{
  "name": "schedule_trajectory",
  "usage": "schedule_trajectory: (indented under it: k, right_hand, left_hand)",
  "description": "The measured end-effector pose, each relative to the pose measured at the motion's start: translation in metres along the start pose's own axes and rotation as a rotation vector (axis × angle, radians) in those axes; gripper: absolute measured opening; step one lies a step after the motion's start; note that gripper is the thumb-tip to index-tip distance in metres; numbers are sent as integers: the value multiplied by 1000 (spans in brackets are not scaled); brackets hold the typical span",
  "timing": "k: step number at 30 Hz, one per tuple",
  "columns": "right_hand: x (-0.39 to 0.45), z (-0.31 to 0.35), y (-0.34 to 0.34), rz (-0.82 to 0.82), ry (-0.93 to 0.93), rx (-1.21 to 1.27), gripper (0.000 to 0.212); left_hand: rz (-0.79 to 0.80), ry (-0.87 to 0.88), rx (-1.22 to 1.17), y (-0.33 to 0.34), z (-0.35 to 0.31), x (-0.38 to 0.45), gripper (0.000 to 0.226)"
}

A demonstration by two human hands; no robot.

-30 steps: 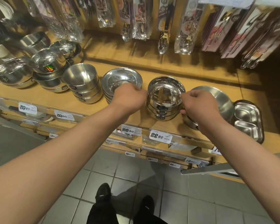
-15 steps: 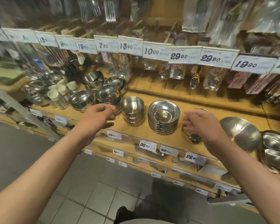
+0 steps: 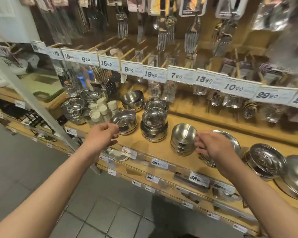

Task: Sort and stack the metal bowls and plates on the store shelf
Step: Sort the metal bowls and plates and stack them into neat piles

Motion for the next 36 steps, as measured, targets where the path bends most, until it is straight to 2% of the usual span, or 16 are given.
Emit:
schedule_trajectory:
  k: [7,11,15,17,19,21,25,28,30,31,34,36]
  right_hand:
    - [36,7,34,-8,79,25,13]
    - [77,23,57,41,77,-77,18]
    - [119,46,77,74,-55,-336,28]
    - [139,50,85,37,-38,-300,27]
    - [159,46,97,71,15,-278,26]
    - [182,41,109,112,47,-399,25]
    - [203,41,125,188,25,-849,38]
    - [209,38,126,193,88,-815,32]
    - [207,37,120,149,158,-676,17]
    - [205,38,114,102,160,-644,17]
    - [190,43,84,-122,238,-506,6]
    - [175,44,63,-234,279,-468,10]
  left_hand:
    - [35,-71,-1,1,16,46,16]
    - [78,-96,19,14,18,76,17]
    - [141,-98,75,28,13,117,18]
    - [150,-112,96,32,12,138,20]
    - [155,-126,109,34,13,158,19]
    - [145,-138,113,34,14,178,19]
    - [173,-173,152,34,20,200,14]
    - [208,-210,140,36,24,216,11]
    - [229,-239,132,39,25,225,8]
    - [254,-246,137,42,26,229,9]
    - [358,-248,204,61,28,234,11]
    - [427,-235,253,80,29,233,12]
Point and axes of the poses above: each hand's wrist, its own x-axis towards the middle knuckle, its own y-axis out of the palm, z = x × y, the point moved 6 cm from there along x, towards the middle knuckle, and after that the axes turned 14 degrees about -x, right-handed, at the moved point
